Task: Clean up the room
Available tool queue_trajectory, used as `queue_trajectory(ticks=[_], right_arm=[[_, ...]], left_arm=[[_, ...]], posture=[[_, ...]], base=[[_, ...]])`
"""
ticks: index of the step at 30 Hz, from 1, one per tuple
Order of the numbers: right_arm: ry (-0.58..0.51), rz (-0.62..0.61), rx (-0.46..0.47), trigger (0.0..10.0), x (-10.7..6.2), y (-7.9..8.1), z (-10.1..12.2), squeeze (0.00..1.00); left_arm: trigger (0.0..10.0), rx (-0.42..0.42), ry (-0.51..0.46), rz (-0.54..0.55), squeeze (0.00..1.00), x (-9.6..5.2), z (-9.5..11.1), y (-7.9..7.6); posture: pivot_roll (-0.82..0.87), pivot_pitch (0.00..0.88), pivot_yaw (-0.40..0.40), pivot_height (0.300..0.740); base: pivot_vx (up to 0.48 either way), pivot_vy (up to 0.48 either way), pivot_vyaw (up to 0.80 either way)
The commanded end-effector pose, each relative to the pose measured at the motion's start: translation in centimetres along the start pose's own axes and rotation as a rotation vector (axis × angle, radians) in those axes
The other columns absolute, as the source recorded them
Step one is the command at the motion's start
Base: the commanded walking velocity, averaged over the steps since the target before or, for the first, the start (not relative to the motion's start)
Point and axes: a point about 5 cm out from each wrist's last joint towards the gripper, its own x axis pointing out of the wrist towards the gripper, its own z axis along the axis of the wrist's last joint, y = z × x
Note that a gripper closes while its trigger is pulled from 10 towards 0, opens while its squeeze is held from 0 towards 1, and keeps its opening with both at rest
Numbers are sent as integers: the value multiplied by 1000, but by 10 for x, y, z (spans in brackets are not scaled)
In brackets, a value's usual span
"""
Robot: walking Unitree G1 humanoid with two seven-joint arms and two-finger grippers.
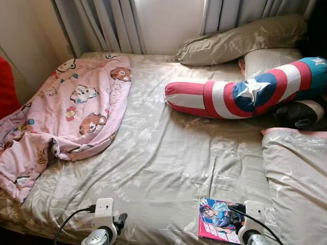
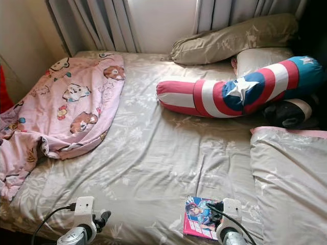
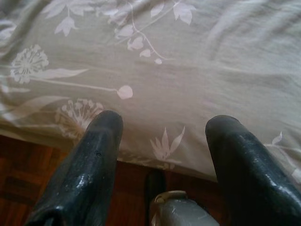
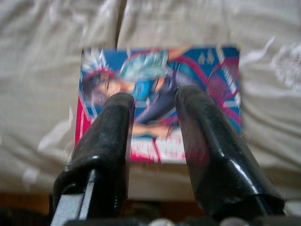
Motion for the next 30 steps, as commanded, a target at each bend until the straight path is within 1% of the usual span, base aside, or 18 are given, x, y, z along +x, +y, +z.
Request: queue_trajectory(ticks=[1,2,3,5,7,8,11,13,17,21,26,30], right_arm=[[87,12,-32,10000,-9,-1,-26,0],[97,8,-34,10000,-11,-2,-30,0],[118,-9,-32,10000,-14,-8,-36,0],[127,-12,-27,10000,-15,-10,-39,0],[145,-22,-15,10000,-19,-16,-46,0],[157,-47,6,10000,-23,-22,-51,0],[162,-60,15,10000,-24,-25,-53,0],[166,-91,60,10000,-27,-33,-55,0],[169,-107,72,10000,-28,-42,-53,0],[168,-112,74,10000,-28,-44,-52,0],[182,-113,101,10000,-24,-28,-54,0],[191,-115,99,10000,-26,-26,-58,0]], left_arm=[[10000,0,37,10,0,-2,-8,0],[10000,-1,42,10,0,-2,-10,-1],[10000,6,50,18,0,-2,-12,-1],[10000,10,49,24,0,-3,-13,-1],[10000,32,41,39,0,-3,-13,1],[10000,33,43,52,0,-4,-14,3],[10000,24,47,64,0,-5,-15,6],[10000,7,55,91,0,-6,-18,12],[10000,1,55,116,0,-8,-19,17],[10000,-1,55,121,0,-8,-20,18],[10000,10,58,111,0,-9,-20,19],[10000,8,59,112,0,-9,-21,19]], posture=[[5,0,57,740],[4,0,58,740],[3,0,60,740],[3,0,60,740],[10,0,58,740],[18,0,57,740],[18,0,56,740],[17,0,57,740],[16,0,57,740],[7,0,58,740],[-2,0,62,740],[-2,0,64,740]], base=[[0,0,0],[0,0,0],[0,0,694],[0,0,747],[0,382,800],[0,480,506],[0,480,338],[0,480,0],[0,480,0],[0,480,0],[0,480,0],[0,480,0]])
